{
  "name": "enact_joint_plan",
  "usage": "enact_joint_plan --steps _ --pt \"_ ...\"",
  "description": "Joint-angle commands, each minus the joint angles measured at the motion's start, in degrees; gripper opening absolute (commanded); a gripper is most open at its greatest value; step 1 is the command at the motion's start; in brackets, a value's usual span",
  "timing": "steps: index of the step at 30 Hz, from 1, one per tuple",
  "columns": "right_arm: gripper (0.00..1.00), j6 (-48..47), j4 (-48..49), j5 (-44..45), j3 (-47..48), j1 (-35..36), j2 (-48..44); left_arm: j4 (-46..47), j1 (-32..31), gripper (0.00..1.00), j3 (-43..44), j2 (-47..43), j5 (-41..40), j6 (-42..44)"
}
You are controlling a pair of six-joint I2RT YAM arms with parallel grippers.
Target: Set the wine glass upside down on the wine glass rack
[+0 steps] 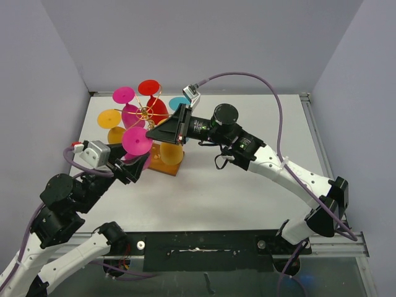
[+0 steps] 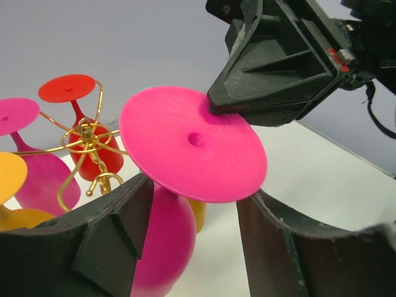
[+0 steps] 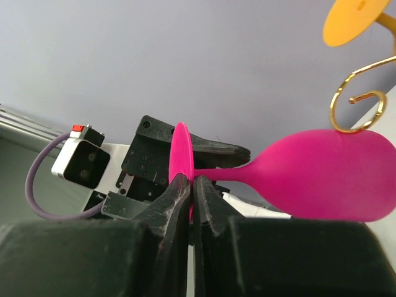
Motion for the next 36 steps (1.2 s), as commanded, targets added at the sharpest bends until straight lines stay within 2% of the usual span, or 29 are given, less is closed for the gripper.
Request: enact_joint_plan --steps 1,8,14,21,27,30,34,36 --pt "0.00 0.2 3.1 3.1 -1.2 -1.8 -3.1 0.0 0.1 0.55 0.1 -1.8 1.5 -7.0" --pt "0.00 1.1 2.3 3.3 -1.5 -2.5 -2.3 -1.3 0.2 0.55 1.4 -1.9 -1.5 -26.1" --pt "0.00 1.2 2.1 3.2 -1.6 -2.5 -2.1 -2.7 0.1 0.52 3.4 -0.2 -10.2 -42.2" --pt "0.00 0.8 1.8 3.4 -2.2 -2.6 -2.4 0.3 0.1 0.46 2.9 -0.3 -11.6 -47.7" --pt "0.00 0.8 1.8 3.0 -2.6 -2.8 -2.6 0.0 0.1 0.35 2.8 -0.5 -15.2 -50.2" --pt "0.00 1.0 1.9 2.7 -2.7 -2.9 -2.7 0.1 0.1 0.26 2.9 0.2 -15.9 -50.6" --pt "0.00 1.2 2.1 2.3 -3.1 -3.1 -2.7 0.4 0.1 0.07 3.2 1.4 -16.7 -50.8" --pt "0.00 1.3 2.4 2.3 -3.4 -3.1 -2.8 0.8 0.1 0.02 2.9 1.6 -17.3 -51.0"
